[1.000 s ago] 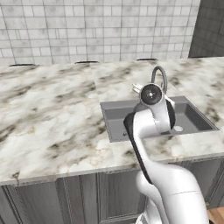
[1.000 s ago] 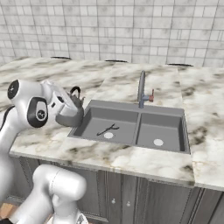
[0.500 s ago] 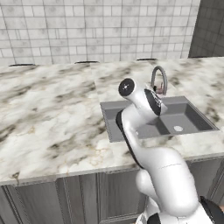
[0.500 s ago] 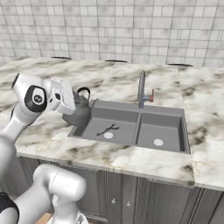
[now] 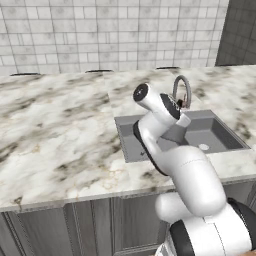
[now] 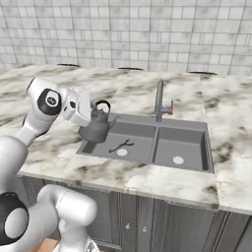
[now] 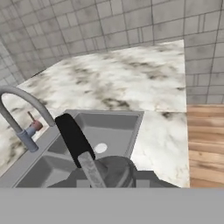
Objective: Open the cabinet, pick the kettle from the cabinet, and place it in the sink.
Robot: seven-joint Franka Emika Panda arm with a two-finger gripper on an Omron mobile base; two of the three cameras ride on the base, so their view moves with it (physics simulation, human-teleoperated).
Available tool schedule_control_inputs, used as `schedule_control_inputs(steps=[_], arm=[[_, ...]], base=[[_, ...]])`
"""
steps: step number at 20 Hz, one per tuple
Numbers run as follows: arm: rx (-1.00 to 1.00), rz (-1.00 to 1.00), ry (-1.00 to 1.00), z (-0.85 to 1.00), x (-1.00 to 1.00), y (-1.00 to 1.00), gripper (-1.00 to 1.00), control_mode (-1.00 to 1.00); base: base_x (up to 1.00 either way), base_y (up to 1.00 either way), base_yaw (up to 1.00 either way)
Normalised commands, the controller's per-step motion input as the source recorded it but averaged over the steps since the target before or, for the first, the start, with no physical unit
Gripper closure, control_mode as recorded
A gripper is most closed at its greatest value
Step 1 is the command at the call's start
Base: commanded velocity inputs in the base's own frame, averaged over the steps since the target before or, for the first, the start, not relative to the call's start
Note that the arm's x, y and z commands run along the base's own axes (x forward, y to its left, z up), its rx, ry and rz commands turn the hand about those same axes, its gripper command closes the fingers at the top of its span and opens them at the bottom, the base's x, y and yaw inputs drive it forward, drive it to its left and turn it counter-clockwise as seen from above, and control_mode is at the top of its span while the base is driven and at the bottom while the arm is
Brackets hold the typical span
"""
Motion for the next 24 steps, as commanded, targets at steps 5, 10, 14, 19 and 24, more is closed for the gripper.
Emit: schedule_control_inputs(steps=[5, 10, 14, 19, 24], arm=[[-0.08, 0.00, 0.01, -0.26, 0.14, -0.17, 1.00, -1.00], [-0.10, 0.03, -0.01, -0.32, 0.17, -0.09, 1.00, -1.00], [-0.01, 0.02, 0.02, -0.12, 0.26, -0.09, 1.00, -1.00], [0.00, 0.06, 0.00, -0.12, 0.26, -0.05, 1.00, -1.00], [0.00, 0.01, 0.04, -0.10, 0.28, -0.10, 1.00, -1.00]], base=[[0.00, 0.00, 0.00], [0.00, 0.00, 0.00], [0.00, 0.00, 0.00], [0.00, 0.00, 0.00], [0.00, 0.00, 0.00]])
